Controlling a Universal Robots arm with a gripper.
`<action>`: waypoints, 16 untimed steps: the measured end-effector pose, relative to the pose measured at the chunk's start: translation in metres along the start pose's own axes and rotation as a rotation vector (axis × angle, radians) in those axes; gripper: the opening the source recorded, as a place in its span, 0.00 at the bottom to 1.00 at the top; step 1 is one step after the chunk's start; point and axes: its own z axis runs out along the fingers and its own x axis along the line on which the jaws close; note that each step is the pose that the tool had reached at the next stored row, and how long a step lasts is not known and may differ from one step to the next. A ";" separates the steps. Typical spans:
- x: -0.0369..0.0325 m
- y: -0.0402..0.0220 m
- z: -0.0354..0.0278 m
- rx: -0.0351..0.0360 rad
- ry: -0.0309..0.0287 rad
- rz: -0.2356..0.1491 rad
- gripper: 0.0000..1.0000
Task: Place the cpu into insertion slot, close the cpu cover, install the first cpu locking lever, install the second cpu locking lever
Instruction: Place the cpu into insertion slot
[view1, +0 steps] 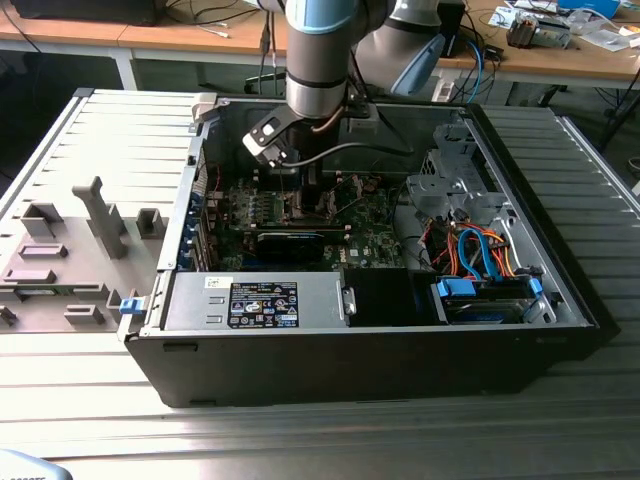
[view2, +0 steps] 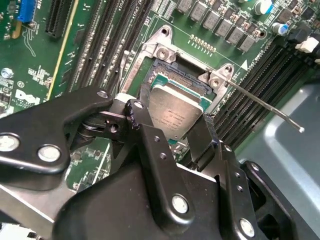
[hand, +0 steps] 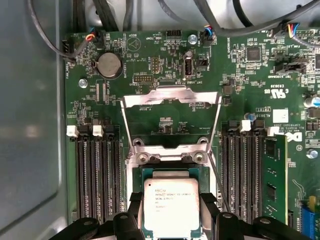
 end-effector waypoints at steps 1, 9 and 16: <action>0.0000 -0.0003 0.0016 0.0000 0.0000 0.000 0.54; -0.0001 -0.0016 0.0058 0.0002 -0.0003 0.000 0.54; -0.0001 -0.0016 0.0071 0.0000 -0.0001 0.000 0.54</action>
